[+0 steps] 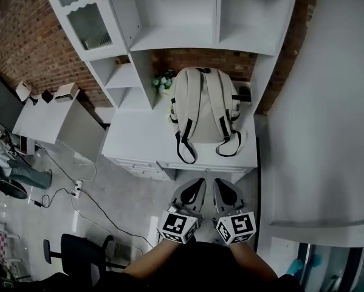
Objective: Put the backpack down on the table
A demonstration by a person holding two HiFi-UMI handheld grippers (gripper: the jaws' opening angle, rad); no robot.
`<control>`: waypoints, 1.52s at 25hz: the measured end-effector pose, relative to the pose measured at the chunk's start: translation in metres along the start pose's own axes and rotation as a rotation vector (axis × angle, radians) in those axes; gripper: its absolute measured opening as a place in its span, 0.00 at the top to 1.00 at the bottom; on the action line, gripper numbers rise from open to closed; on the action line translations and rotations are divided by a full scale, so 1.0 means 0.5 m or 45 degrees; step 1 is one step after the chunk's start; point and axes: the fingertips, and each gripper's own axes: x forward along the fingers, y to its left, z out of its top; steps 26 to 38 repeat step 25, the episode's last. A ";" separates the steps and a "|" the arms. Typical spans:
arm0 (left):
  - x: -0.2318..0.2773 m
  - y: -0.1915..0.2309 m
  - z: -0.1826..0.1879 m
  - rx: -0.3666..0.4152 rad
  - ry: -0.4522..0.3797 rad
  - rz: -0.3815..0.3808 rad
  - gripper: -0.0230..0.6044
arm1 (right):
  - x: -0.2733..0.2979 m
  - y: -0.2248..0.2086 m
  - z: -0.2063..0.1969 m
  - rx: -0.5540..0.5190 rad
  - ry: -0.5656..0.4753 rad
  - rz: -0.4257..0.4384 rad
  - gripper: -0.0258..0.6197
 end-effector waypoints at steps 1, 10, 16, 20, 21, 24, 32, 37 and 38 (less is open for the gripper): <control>-0.016 -0.019 -0.012 -0.001 0.005 0.033 0.94 | -0.026 0.004 -0.010 -0.001 0.008 0.006 0.93; -0.103 -0.181 -0.080 -0.006 -0.038 0.196 0.94 | -0.208 -0.013 -0.062 -0.110 0.055 -0.039 0.93; -0.120 -0.211 -0.046 -0.036 -0.057 0.203 0.94 | -0.244 -0.006 -0.042 -0.083 0.035 -0.022 0.93; -0.117 -0.212 -0.023 0.032 -0.091 0.190 0.94 | -0.241 0.000 -0.022 -0.115 -0.008 -0.025 0.93; -0.112 -0.212 -0.023 0.038 -0.093 0.186 0.94 | -0.238 -0.002 -0.020 -0.118 -0.016 -0.028 0.93; -0.096 -0.214 -0.033 0.017 -0.084 0.175 0.94 | -0.232 -0.013 -0.024 -0.123 -0.020 -0.032 0.93; -0.090 -0.216 -0.038 0.010 -0.081 0.172 0.94 | -0.230 -0.017 -0.027 -0.126 -0.019 -0.032 0.93; -0.090 -0.216 -0.038 0.010 -0.081 0.172 0.94 | -0.230 -0.017 -0.027 -0.126 -0.019 -0.032 0.93; -0.090 -0.216 -0.038 0.010 -0.081 0.172 0.94 | -0.230 -0.017 -0.027 -0.126 -0.019 -0.032 0.93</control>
